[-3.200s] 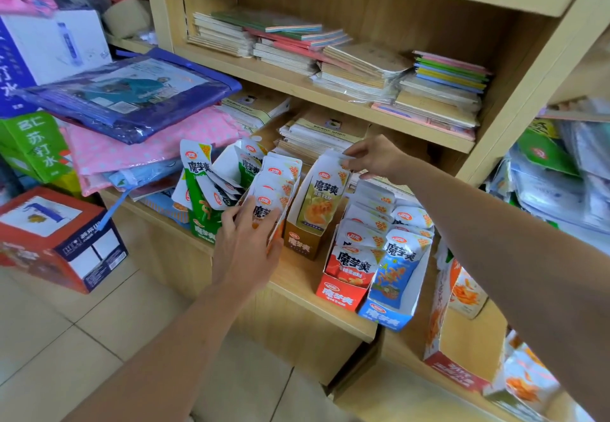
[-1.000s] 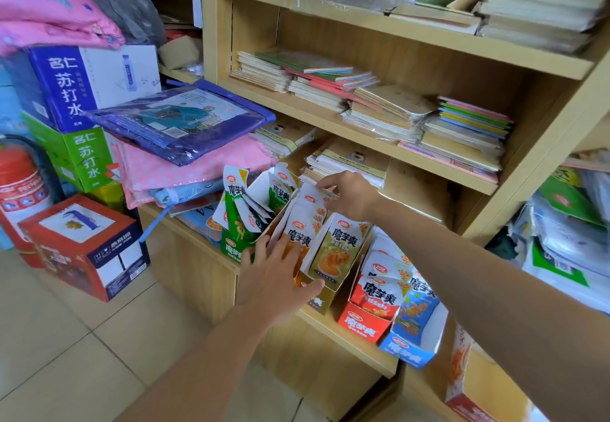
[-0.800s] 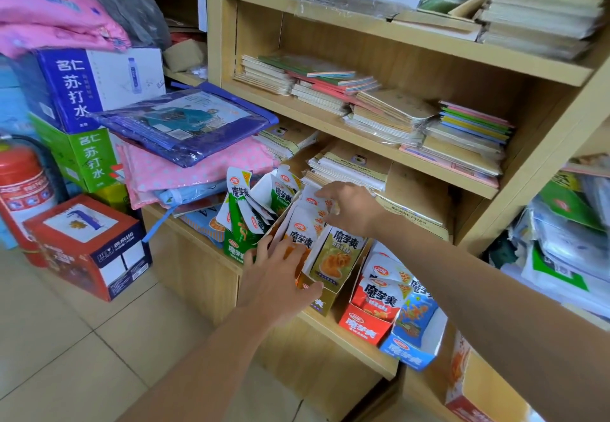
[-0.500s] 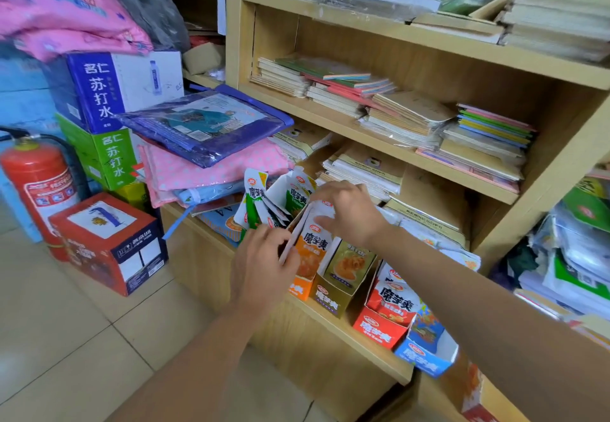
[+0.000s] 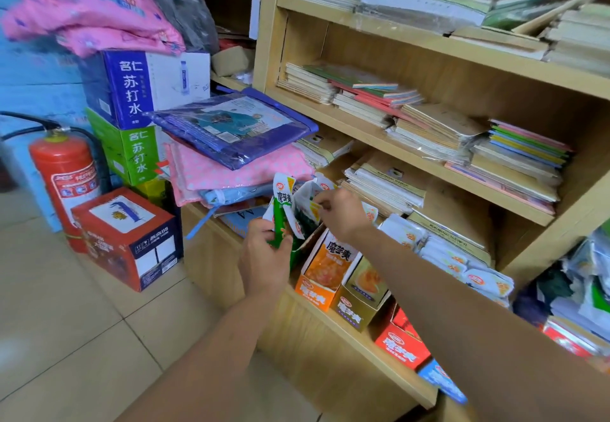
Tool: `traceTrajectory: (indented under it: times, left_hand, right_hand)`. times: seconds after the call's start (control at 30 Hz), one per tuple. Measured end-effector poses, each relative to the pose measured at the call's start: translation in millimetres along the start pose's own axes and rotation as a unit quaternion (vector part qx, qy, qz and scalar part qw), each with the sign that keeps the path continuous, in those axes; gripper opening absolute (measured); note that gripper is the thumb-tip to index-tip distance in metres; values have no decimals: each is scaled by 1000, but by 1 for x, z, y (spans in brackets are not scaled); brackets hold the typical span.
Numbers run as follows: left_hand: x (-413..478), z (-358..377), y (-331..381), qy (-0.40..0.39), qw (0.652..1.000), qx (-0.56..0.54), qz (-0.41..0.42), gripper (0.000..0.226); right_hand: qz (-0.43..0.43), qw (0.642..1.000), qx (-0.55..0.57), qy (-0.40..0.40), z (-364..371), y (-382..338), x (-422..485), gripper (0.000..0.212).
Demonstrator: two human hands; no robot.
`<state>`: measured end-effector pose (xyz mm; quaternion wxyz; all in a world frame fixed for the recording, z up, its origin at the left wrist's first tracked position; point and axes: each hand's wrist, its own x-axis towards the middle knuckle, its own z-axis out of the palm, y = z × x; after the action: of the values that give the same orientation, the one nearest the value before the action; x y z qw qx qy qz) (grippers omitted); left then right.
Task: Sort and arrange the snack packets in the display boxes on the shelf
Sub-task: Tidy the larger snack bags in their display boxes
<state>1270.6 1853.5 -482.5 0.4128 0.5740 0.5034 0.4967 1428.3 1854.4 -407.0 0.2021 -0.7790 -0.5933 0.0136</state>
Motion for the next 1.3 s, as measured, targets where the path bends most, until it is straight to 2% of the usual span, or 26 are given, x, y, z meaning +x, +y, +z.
traceTrajectory:
  times: [0.2, 0.37, 0.47, 0.6, 0.7, 0.73, 0.8, 0.87, 0.9, 0.93, 1.0, 1.07, 1.23, 1.3]
  left_hand:
    - [-3, 11, 6, 5, 999, 13, 46, 29]
    - [-4, 19, 8, -28, 998, -7, 59, 34]
    - [-5, 20, 9, -55, 997, -15, 47, 38]
    - [-1, 20, 7, -73, 996, 1, 45, 27]
    - [-2, 19, 7, -69, 996, 28, 57, 23]
    - [-3, 19, 7, -67, 996, 28, 58, 22]
    - [-2, 18, 6, -56, 996, 38, 63, 19]
    - [-2, 17, 4, -46, 994, 59, 77, 18]
    - [-1, 17, 2, -45, 993, 65, 85, 18]
    - [-1, 17, 1, -47, 992, 67, 95, 18]
    - [-2, 16, 0, -52, 991, 66, 103, 22]
    - [0, 14, 2, -37, 991, 66, 107, 26]
    - [12, 8, 4, 72, 987, 41, 139, 34]
    - [15, 6, 4, 89, 988, 47, 120, 44]
  right_hand:
    - [93, 987, 113, 66, -14, 14, 16, 18]
    - [107, 979, 116, 130, -19, 23, 26, 13]
    - [114, 982, 67, 132, -19, 29, 35, 9]
    - [50, 993, -16, 110, -16, 29, 36, 19]
    - [34, 988, 98, 111, -10, 22, 22, 10]
    - [30, 983, 161, 87, -9, 19, 15, 8]
    - [-19, 975, 222, 7, -4, 16, 2, 22]
    - [-97, 978, 170, -74, 2, 15, -7, 45]
    - [-129, 979, 134, -85, 5, 14, -8, 52]
    - [-155, 979, 108, -79, 8, 14, -7, 53]
    - [-186, 977, 92, -53, 10, 14, -3, 40]
    - [-158, 979, 119, -57, 4, 13, 1, 30]
    - [-51, 980, 192, -29, -13, 23, 12, 27]
    - [-13, 971, 238, -11, -15, 24, 15, 25]
